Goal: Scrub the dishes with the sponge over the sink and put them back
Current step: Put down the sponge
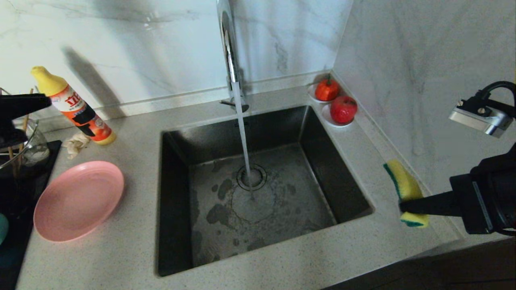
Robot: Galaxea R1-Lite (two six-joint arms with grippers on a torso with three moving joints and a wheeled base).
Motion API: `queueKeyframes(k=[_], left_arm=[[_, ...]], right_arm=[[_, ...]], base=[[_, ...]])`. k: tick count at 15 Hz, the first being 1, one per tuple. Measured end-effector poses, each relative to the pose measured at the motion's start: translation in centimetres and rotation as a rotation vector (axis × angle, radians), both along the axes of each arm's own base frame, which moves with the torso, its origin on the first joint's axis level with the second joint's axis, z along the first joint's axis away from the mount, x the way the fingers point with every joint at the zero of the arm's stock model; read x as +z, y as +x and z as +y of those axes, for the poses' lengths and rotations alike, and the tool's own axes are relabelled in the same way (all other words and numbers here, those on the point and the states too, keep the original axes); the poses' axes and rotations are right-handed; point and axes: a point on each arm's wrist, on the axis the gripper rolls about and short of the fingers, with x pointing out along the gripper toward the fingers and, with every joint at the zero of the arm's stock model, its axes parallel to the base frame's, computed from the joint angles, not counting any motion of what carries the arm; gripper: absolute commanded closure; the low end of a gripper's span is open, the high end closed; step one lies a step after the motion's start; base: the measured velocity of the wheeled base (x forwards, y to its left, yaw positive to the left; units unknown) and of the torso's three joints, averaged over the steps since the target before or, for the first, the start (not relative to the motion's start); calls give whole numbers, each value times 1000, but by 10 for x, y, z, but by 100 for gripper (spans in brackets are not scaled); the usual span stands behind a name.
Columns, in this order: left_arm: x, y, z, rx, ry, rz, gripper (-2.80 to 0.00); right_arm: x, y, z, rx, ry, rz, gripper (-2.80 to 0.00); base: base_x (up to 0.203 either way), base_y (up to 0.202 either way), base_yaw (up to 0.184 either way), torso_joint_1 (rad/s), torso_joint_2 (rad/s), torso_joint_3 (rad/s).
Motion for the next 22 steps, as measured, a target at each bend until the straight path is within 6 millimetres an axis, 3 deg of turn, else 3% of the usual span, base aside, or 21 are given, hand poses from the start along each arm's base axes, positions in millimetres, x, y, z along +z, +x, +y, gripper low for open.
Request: queueKeyframes(k=[2,4,7,9,11,15,17,22], left_arm=[[-3,-46,-3,-10,1,-70,0],[-19,-91,-5,-38,1,-109,0],[-65,-144,-7,-100,0,-113,0],[-101,-165,-8,-114,-1,-93,0],[-141,-175,-7,-92,2,-66,0],[-221,-172,-6,-25,35,12,0],[-242,-167,-4,48,43,4,0],[-253,-164,-3,102,33,-25,0]], right_arm=[[0,0,0,-2,1,3,0],[0,-1,-1,-5,7,4,0],[3,-4,-3,-2,13,-12,0],[6,-6,-4,-1,19,-23,0],[5,-6,-5,-2,13,-23,0],[2,-2,-1,21,-19,-28,0],[1,1,3,32,-29,-32,0],[-4,12,11,47,-42,-47,0]], base=[[0,0,0,0,0,0],[0,0,0,0,0,0],[0,0,0,0,0,0],[0,0,0,0,0,0],[0,0,0,0,0,0],[0,0,0,0,0,0],[0,0,0,0,0,0],[0,0,0,0,0,0]])
